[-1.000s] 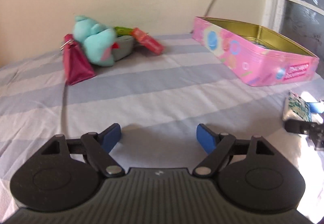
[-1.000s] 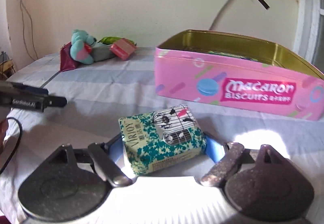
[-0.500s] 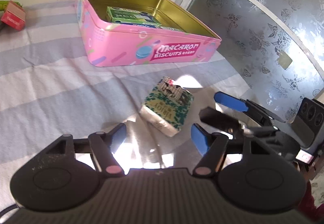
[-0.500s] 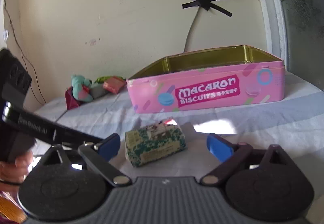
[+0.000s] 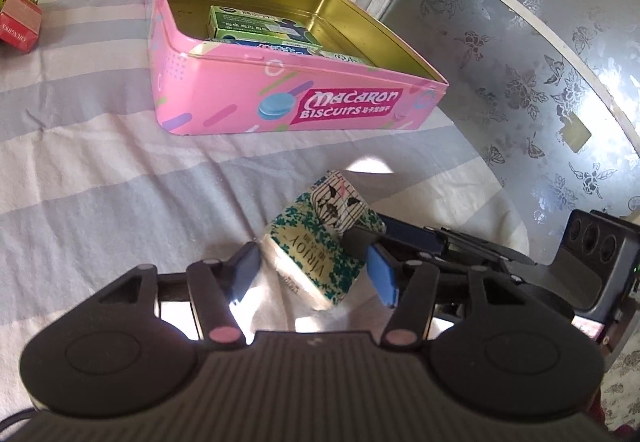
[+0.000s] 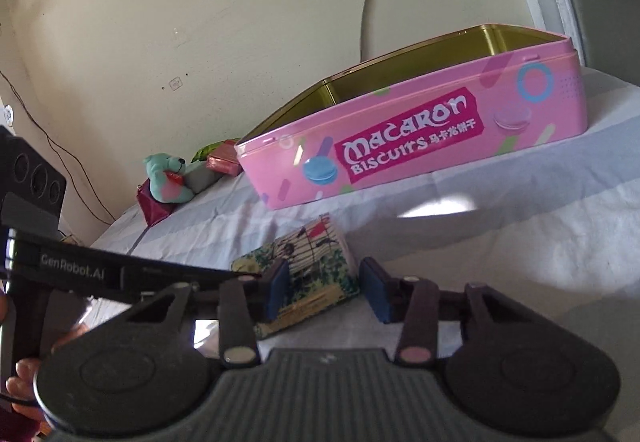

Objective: Organize objects
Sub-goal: 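Carry the tissue pack into the pink tin and open the right gripper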

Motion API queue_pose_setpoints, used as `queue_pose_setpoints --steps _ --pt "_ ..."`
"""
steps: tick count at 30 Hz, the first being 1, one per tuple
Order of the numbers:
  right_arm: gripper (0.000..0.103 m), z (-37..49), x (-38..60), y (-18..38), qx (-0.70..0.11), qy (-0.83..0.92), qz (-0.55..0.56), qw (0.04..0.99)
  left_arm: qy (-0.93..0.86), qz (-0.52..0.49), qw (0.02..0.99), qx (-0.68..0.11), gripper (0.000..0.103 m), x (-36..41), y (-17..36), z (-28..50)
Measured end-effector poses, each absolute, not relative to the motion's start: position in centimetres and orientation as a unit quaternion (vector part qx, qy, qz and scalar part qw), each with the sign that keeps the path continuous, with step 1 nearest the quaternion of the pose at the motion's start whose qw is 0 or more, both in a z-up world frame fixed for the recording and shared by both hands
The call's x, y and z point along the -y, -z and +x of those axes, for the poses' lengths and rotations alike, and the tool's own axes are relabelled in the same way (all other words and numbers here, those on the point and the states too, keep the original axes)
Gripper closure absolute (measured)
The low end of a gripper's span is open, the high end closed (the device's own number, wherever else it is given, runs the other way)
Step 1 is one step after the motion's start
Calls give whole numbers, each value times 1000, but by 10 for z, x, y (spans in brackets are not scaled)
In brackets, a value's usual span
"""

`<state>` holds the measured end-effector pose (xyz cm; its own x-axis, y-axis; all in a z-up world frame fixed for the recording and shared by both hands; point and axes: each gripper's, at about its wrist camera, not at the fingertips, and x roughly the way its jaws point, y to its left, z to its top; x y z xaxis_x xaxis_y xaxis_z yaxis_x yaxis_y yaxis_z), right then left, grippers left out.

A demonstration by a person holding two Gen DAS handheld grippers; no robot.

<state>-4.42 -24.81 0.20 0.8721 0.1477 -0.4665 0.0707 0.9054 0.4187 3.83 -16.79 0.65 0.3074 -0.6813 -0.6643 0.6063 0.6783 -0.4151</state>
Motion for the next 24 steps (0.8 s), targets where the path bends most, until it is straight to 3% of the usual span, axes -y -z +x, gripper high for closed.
queue_pose_setpoints --steps 8,13,18,24 --pt "73 -59 234 -5 -239 -33 204 949 415 -33 822 -389 44 168 -25 37" --pt "75 -41 231 -44 -184 0 147 972 413 -39 844 -340 44 172 -64 56" --pt "76 9 244 -78 -143 15 101 984 386 -27 878 -281 43 192 -98 90" --pt "75 93 243 -68 -183 42 67 980 334 -34 891 -304 43 208 -81 151"
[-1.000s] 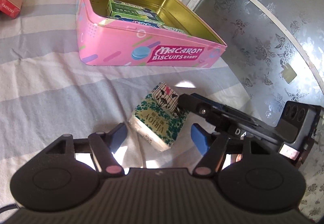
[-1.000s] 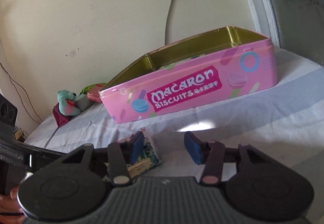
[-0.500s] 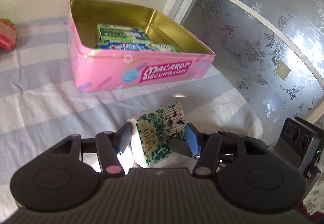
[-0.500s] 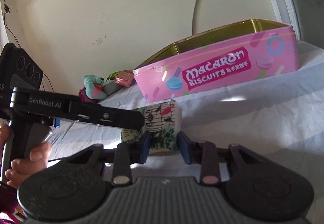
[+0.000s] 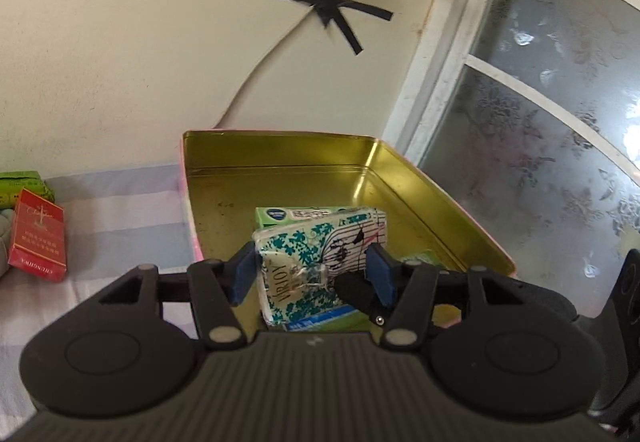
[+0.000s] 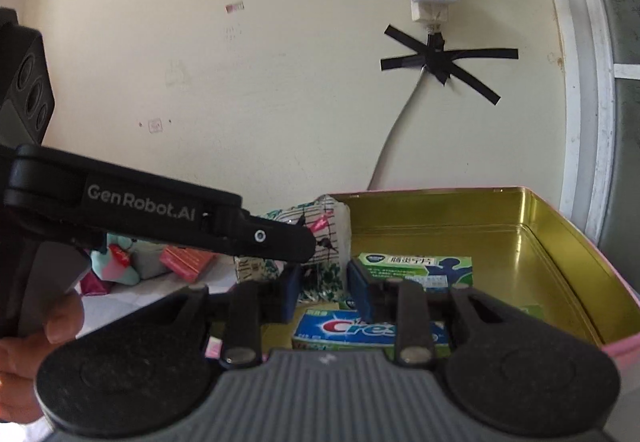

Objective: Organize objects
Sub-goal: 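Carry the tissue pack into the pink tin and open the right gripper, then move the right gripper to the mint-green teddy bear and grasp it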

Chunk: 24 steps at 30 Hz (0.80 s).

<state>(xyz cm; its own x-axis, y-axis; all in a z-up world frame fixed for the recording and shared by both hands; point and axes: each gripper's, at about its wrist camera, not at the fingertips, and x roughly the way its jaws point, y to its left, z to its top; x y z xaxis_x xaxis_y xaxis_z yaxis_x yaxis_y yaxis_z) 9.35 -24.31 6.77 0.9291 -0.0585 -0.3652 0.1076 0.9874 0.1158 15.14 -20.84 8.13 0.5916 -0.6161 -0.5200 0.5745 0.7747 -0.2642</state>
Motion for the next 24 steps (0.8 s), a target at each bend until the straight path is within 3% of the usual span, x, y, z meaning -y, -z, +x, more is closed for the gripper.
queue_pose_setpoints --steps 9,13,14,19,24 --pt "70 141 246 -45 -212 64 81 972 292 -30 905 -309 41 211 -66 171" --pt "70 108 246 -53 -181 75 96 976 295 -33 913 -280 39 199 -74 146" --pt "70 98 246 -54 -173 76 101 977 297 -34 915 -271 34 194 -76 138" --pt "68 39 238 -55 -140 72 134 978 284 -14 929 -238 34 169 -74 94" --pt "64 7 211 -39 -163 35 150 975 247 31 937 -245 34 136 -47 64"
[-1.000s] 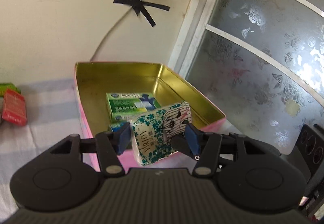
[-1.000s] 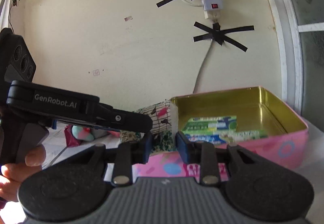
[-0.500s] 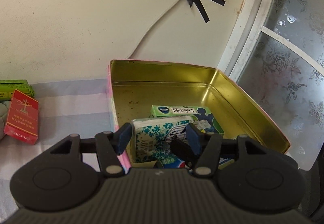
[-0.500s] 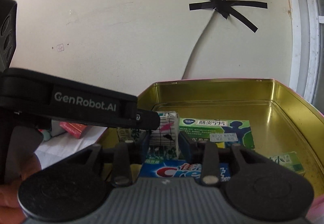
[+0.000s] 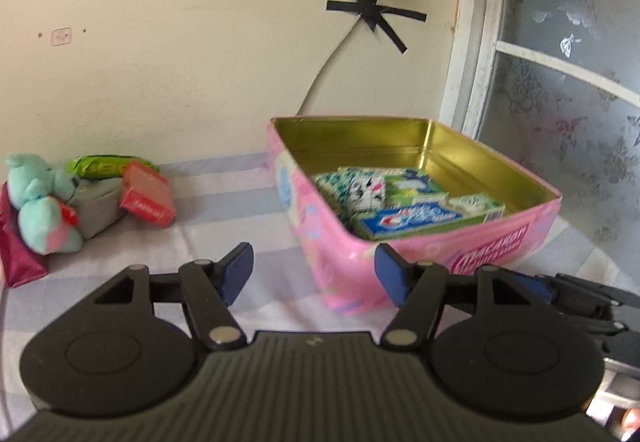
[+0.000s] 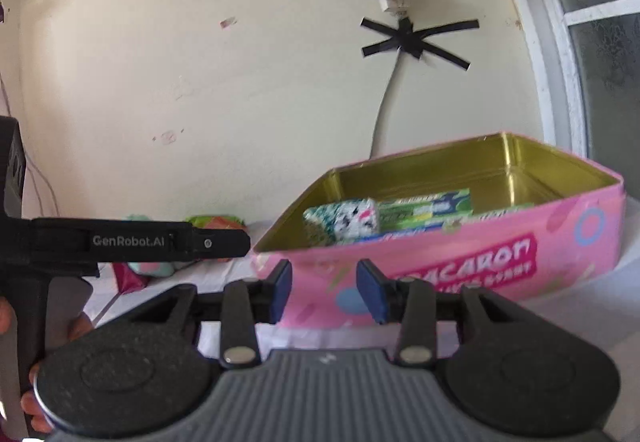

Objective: Organize objects
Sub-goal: 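Move the right gripper to the mint-green teddy bear and grasp it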

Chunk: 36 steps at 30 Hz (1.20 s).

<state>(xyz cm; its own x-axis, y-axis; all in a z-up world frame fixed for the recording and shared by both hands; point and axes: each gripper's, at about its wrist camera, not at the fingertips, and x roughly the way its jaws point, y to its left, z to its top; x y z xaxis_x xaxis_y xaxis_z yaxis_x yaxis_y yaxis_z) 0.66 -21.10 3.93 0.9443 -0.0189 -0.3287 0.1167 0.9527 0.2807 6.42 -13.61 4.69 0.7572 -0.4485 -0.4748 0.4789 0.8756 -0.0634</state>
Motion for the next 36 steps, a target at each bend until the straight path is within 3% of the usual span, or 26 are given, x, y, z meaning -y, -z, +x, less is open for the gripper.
queue_pose_setpoints --steps 6,10,24,36 --pt "64 27 166 -26 -244 -6 95 965 160 66 933 -315 34 93 -6 73" --pt "64 41 148 -19 -278 -26 93 956 128 51 939 -314 34 66 -3 79" --pt "54 75 90 -23 -302 -48 20 952 98 40 943 -315 33 21 1 93" --pt "53 121 53 -26 -318 -101 0 943 37 7 950 -309 30 -34 0 115"
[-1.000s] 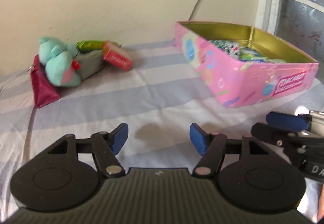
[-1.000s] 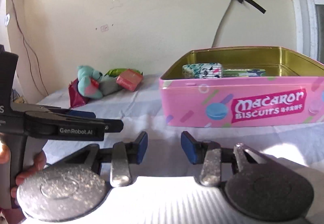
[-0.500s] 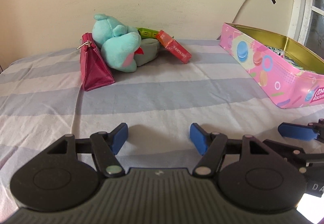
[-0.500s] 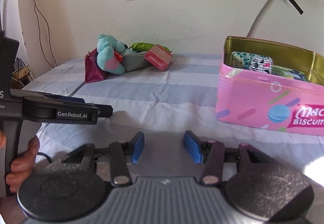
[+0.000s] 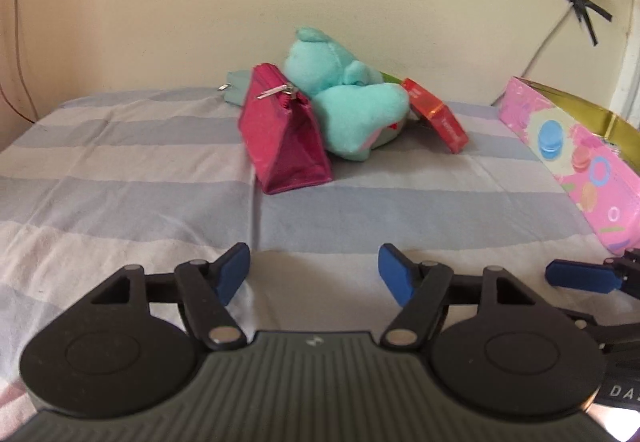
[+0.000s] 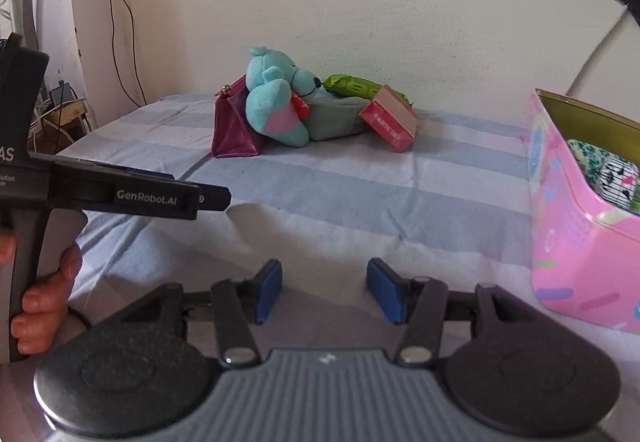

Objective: Organize objects
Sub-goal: 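Move the right gripper to the mint-green teddy bear and grasp it, then lift the teddy bear and carry it over the pink tin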

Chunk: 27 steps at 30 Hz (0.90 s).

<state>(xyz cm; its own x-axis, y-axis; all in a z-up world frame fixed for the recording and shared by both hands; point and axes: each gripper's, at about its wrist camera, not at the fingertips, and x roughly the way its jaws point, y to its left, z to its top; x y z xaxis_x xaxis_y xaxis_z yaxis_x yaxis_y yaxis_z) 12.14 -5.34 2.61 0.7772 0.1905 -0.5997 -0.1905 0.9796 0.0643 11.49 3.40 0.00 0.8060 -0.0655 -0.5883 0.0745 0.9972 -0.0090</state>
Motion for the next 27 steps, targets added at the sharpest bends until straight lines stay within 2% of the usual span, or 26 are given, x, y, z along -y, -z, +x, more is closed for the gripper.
queue_pose_setpoints --steps 8,13,14,15,16,22,25,27 --pt "55 180 35 -46 -271 -125 56 953 -18 -100 948 -301 30 -81 -3 126" --pt "56 226 16 -64 -249 -149 95 952 -33 -100 949 -298 29 -82 -3 131" --pt "61 235 14 -63 -257 -151 100 949 -32 -97 949 -298 29 -81 -3 131" --pt "79 243 12 -61 -266 -153 104 946 -31 -97 949 -298 29 -81 -3 131" --pt "80 245 13 -60 -269 -155 110 944 -30 -99 949 -298 29 -82 -4 130" --pt "82 186 38 -54 -265 -157 69 949 -4 -119 950 -290 28 -89 -5 130" --pt "82 132 61 -46 -269 -148 13 951 63 -151 953 -255 26 -90 -13 116" --pt "82 89 70 -42 -263 -126 -51 955 127 -158 950 -236 15 -80 -20 103"
